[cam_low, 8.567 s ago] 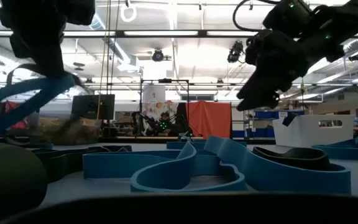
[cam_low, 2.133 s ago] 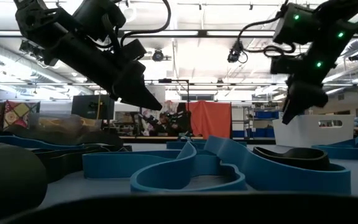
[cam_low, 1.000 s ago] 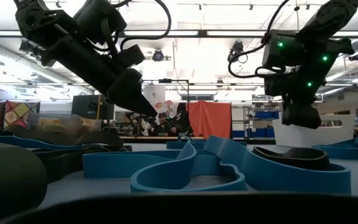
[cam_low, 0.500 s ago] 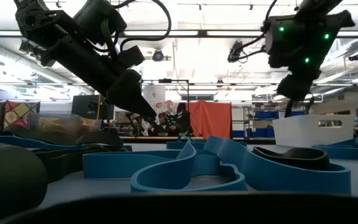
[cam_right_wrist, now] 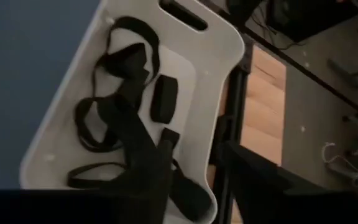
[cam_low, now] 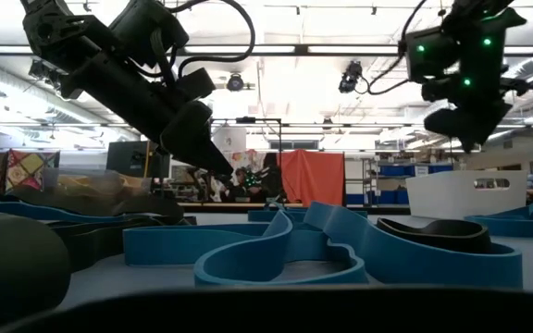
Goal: Sort rubber bands into baskets
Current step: Put the black rubber band into the white bin
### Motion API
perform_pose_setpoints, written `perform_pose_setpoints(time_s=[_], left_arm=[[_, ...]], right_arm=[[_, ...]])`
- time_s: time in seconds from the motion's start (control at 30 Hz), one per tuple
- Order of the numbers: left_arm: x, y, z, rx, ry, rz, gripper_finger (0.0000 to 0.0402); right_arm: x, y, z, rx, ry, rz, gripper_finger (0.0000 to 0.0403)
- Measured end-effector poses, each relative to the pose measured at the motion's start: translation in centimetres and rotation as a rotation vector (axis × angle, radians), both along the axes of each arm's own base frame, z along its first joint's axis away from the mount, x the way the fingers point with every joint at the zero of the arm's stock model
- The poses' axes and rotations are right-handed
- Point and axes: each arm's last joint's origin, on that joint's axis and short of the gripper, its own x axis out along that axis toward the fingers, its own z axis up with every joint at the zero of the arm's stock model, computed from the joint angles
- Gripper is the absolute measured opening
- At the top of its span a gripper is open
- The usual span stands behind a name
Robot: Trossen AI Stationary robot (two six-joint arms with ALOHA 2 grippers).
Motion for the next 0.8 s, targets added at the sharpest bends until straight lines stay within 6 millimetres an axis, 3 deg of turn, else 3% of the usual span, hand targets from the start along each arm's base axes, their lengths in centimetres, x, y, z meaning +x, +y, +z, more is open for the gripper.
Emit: perform_pose_setpoints(time_s=[0.13,0.3,0.43,0.57,0.67,0.8], left_arm=[[0.0,0.0,0.0,-0.002,-0.007,0.005,0.0152],[0.3,0.1,0.7,0.024,-0.083,0.058,0.0152],[0.6,0.2,1.2,0.016,-0.159,0.093,0.0152],[0.7,0.3,1.7,0.013,-0.230,0.149,0.0152],[0.9,0.4,2.3,0.021,-0.302,0.184,0.0152],[1.1,0.4,3.0,0.010,-0.374,0.188,0.0152]], right_arm=[[1.0,-1.5,2.0,0.080,-0.074,0.042,0.0238],[2.6,-3.6,7.3,0.288,-0.376,0.069,0.0294],[3.4,-4.5,12.1,0.371,-0.619,0.084,0.0309],[3.7,-4.9,15.3,0.433,-0.673,0.086,0.0305],[4.0,-5.2,16.4,0.434,-0.605,0.160,0.0297],[4.8,-5.2,15.7,0.421,-0.494,0.229,0.0285]])
